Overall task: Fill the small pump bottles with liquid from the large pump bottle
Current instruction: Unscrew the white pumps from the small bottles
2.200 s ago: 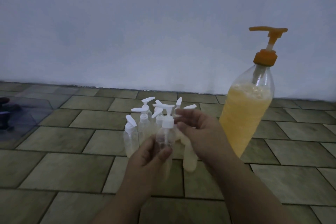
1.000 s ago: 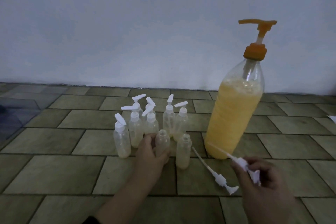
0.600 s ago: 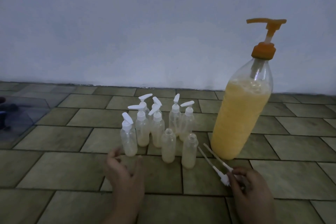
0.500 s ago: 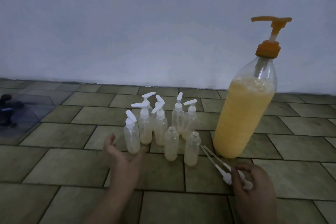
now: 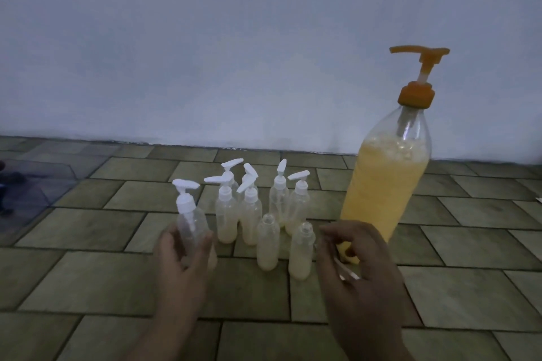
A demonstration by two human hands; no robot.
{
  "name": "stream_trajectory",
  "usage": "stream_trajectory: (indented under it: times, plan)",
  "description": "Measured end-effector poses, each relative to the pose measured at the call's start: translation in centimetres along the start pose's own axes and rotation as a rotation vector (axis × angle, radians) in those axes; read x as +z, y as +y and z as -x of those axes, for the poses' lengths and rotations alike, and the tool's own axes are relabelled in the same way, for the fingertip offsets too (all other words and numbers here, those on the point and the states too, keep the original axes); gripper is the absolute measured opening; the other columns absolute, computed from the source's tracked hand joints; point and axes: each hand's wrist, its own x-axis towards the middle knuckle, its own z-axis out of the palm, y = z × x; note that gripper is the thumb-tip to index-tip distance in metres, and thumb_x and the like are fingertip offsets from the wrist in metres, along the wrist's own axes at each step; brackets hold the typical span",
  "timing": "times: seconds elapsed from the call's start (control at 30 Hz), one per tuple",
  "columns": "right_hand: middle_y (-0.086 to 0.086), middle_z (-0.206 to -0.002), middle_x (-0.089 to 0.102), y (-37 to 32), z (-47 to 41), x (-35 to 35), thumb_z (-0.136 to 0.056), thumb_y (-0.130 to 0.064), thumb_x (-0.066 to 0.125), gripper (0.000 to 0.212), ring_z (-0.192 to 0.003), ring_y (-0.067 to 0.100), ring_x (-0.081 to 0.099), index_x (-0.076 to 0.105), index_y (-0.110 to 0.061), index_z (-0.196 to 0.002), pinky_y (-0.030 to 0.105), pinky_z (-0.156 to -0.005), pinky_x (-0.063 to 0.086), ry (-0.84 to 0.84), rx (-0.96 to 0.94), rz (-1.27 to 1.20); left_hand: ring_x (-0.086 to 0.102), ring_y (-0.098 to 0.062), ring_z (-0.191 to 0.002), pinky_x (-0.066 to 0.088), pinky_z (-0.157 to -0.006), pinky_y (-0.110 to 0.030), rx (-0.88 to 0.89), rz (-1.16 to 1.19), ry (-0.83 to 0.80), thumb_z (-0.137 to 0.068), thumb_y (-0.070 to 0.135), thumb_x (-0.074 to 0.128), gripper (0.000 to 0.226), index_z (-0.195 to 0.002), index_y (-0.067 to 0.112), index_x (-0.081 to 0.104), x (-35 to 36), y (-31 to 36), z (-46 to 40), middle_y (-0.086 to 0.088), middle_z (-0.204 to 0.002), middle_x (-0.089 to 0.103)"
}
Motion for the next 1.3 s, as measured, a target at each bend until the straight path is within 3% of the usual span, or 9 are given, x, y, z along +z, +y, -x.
stream_trajectory:
  times: [0.1,0.2,0.33,0.47,0.6,0.73,1.0,1.17,1.3]
  plan:
    - [-0.019,-0.091,0.059,-3.1,-1.6,1.6,-0.074,-0.047,0.064,0.026,-0.087,-0.001,0.056,0.064,-0.036,-0.098,0.008,-0.068,0.043,-0.286,0.241,-0.129,0.059,-0.02,-0.097,0.052,-0.075,-0.039,0.115,-0.019,-0.012,-0.061,0.075,0.06,0.047,-0.102,0.055,0.048,0.0,2.1,1.1,0.001,-0.114,0.052]
    - [-0.02,-0.096,0.061,-4.8,-2.9,3.4,-0.063,-0.058,0.073,0.044,-0.091,-0.005,0.056,0.062,-0.038,-0.101,0.018,-0.073,0.049,-0.41,0.474,-0.219,0.056,0.001,-0.096,0.045,-0.075,-0.015,0.286,-0.092,-0.057,-0.065,0.068,0.056,0.041,-0.102,0.051,0.05,0.9,4.8,2.3,0.018,-0.105,0.054]
    - [-0.018,-0.08,0.065,-5.6,-4.8,4.1,-0.069,-0.04,0.079,0.021,-0.079,-0.007,0.059,0.06,-0.039,-0.078,0.011,-0.067,0.047,-0.326,0.456,-0.236,0.063,-0.006,-0.092,0.05,-0.075,-0.018,0.225,0.007,-0.166,-0.063,0.08,0.056,0.062,-0.111,0.041,0.058,1.4,6.1,3.0,0.008,-0.101,0.066]
    - [-0.009,-0.082,0.072,-4.8,-6.6,2.8,-0.076,-0.013,0.075,0.021,-0.079,-0.001,0.065,0.066,-0.028,-0.088,0.021,-0.076,0.051,-0.572,0.578,-0.409,0.064,-0.015,-0.071,0.053,-0.063,-0.022,0.103,0.414,-0.413,-0.065,0.043,0.079,0.049,-0.102,0.013,0.067,0.9,6.2,2.8,-0.009,-0.076,0.067]
    - [-0.001,-0.088,0.074,-3.7,-7.5,1.8,-0.068,-0.016,0.079,0.072,-0.092,0.01,0.068,0.046,-0.024,-0.131,0.028,-0.085,0.048,-0.517,0.69,-0.595,0.061,-0.025,-0.074,0.052,-0.067,-0.028,0.067,0.344,-0.448,-0.065,0.044,0.072,0.04,-0.102,0.028,0.069,1.3,6.5,2.5,-0.027,-0.08,0.062]
    - [-0.003,-0.101,0.072,-3.3,-7.0,2.2,-0.048,-0.031,0.09,0.102,-0.103,0.013,0.064,0.039,-0.037,-0.136,0.037,-0.093,0.048,-0.54,0.655,-0.558,0.066,-0.023,-0.085,0.054,-0.074,-0.028,0.12,0.335,-0.515,-0.07,0.036,0.07,0.038,-0.107,0.032,0.067,1.9,6.9,2.6,-0.017,-0.092,0.069]
    - [0.009,-0.081,0.067,-3.2,-8.0,0.6,-0.061,-0.011,0.082,0.059,-0.073,0.019,0.064,0.06,-0.022,-0.114,0.026,-0.067,0.054,-0.48,0.464,-0.498,0.066,-0.024,-0.095,0.052,-0.084,-0.054,0.14,0.166,-0.453,-0.07,0.048,0.07,0.05,-0.115,0.028,0.059,2.6,6.4,2.4,-0.006,-0.099,0.07]
    - [0.017,-0.092,0.068,-4.0,-9.9,-3.8,-0.054,-0.013,0.073,0.05,-0.086,0.025,0.068,0.059,-0.024,-0.1,0.022,-0.068,0.055,-0.104,0.406,-0.715,0.058,0.003,-0.091,0.047,-0.071,-0.017,0.102,-0.031,-0.326,-0.064,0.053,0.067,0.049,-0.109,0.036,0.056,2.1,5.0,1.8,0.018,-0.104,0.064]
    - [-0.01,-0.082,0.07,-2.1,-9.2,-7.4,-0.052,-0.023,0.075,0.037,-0.077,0.005,0.068,0.061,-0.033,-0.084,0.016,-0.065,0.054,0.046,0.256,-0.45,0.063,-0.011,-0.09,0.049,-0.067,-0.026,-0.079,-0.017,-0.226,-0.075,0.042,0.071,0.035,-0.104,0.034,0.053,1.7,2.5,1.3,0.008,-0.101,0.065]
